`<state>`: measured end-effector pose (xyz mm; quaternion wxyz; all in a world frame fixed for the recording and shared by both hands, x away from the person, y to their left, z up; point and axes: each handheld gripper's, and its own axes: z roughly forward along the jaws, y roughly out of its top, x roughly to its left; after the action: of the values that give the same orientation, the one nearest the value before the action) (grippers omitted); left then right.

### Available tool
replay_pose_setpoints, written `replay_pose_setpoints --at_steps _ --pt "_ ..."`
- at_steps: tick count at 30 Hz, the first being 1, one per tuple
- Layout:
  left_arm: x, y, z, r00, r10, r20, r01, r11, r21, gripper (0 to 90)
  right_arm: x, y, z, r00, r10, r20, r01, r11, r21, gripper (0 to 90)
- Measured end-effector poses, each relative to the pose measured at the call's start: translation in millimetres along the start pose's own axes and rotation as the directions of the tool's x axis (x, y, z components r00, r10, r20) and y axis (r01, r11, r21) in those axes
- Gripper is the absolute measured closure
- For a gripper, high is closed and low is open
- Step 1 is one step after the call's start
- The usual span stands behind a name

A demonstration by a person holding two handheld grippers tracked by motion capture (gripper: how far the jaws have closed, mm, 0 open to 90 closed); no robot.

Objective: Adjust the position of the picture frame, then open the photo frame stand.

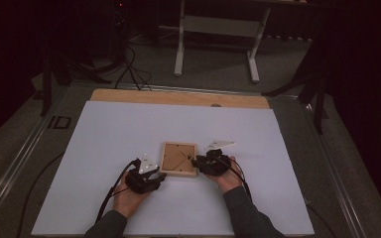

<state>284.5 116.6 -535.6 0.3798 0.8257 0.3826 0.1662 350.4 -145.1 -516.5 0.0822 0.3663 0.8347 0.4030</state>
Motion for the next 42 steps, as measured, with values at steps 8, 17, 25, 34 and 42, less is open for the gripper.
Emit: replay_pose_setpoints --at_steps 8,17,25,34,42 --pt "-2.1 -1.2 0.2 0.9998 0.021 -0.007 -0.021 0.9997 0.012 57.9 4.7 -0.3 0.5 0.9987 -0.045 0.026 0.045 0.999 -0.002 65.7" --pt "-1.7 0.2 -7.0 0.9999 0.01 -0.004 -0.011 0.9998 -0.016 54.4 4.8 1.4 -13.3 0.998 -0.061 0.015 0.062 0.997 -0.054 62.0" --pt "-1.2 3.1 -14.4 1.0 -0.005 -0.006 0.005 0.9983 -0.057 51.6 22.1 -4.3 -23.3 0.987 -0.159 0.024 0.161 0.984 -0.083 75.8" --pt "-2.1 7.1 -17.0 0.9999 -0.011 -0.006 0.01 0.9967 -0.08 50.5 32.3 -13.8 -15.8 0.9843 -0.173 0.034 0.175 0.983 -0.054 89.5" --pt "-2.1 12.2 -18.4 1.0 -0.001 -0.01 0.0 0.9968 -0.08 52.9 36.8 -21.7 -14.2 0.9845 -0.171 0.04 0.173 0.983 -0.059 89.4"
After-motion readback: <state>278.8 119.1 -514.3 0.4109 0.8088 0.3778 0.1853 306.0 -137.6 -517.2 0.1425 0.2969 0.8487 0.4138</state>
